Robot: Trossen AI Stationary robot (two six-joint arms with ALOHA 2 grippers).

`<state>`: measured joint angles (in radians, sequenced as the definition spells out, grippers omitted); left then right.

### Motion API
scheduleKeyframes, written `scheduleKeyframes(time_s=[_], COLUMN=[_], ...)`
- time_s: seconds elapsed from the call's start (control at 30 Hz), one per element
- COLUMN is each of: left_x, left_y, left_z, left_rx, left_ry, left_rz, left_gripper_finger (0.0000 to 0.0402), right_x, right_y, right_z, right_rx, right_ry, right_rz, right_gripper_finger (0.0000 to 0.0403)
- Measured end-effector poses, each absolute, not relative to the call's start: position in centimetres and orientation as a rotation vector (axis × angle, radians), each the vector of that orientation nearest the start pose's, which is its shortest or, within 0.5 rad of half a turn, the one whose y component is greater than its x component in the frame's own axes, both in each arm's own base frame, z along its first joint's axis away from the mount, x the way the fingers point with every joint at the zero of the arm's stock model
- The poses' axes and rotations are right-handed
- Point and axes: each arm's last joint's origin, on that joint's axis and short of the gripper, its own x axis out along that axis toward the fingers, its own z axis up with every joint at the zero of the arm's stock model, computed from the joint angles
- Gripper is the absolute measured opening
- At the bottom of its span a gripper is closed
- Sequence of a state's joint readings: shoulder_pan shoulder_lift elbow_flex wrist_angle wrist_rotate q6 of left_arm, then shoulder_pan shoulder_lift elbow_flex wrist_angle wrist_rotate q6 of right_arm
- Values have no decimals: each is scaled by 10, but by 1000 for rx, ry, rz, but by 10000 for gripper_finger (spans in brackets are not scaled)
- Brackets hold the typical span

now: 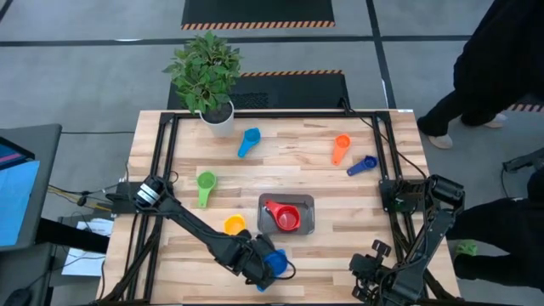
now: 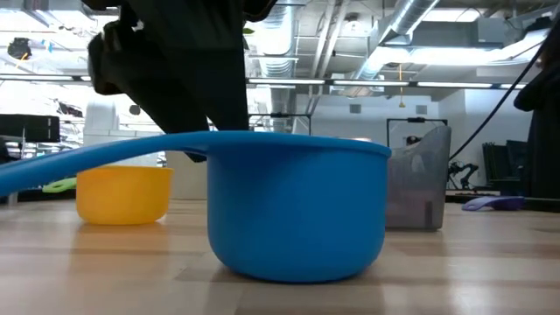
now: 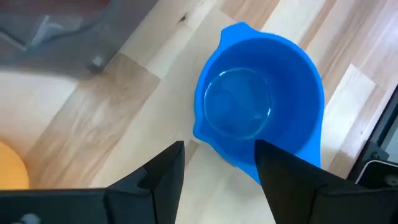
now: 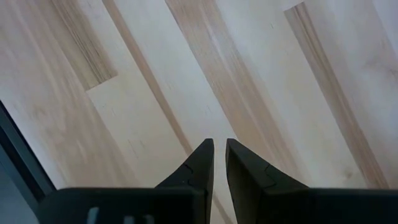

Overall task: Nest measuring cups in basket
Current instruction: Stack the blue measuring cup on top of the red measuring cup into the black bin

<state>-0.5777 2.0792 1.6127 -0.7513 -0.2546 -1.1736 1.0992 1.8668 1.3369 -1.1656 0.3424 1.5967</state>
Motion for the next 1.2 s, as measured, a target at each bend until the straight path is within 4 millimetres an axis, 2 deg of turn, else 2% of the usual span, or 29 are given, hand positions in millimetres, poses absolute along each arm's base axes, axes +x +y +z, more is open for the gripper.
scheduleKeyframes(time_s=[0.23,0.53,0.87,1.0,1.2], left_x=[362,368,370,369,368], left_y=[-227,-235,-232,-231,-230], left_z=[187,167,168,168,167], left_rx=[-589,-592,-568,-547,-462], left_ry=[1084,1115,1115,1142,1168], left_rz=[410,379,357,349,294], left_gripper_finger=[183,183,175,131,16], right_x=[157,158,158,158,158], right_y=[287,287,288,289,289], right_z=[190,190,189,189,189], right_rx=[199,200,214,218,217], right_ry=[1228,1228,1225,1224,1224], right_rz=[-498,-497,-486,-484,-484], right_gripper_finger=[65,65,65,65,65])
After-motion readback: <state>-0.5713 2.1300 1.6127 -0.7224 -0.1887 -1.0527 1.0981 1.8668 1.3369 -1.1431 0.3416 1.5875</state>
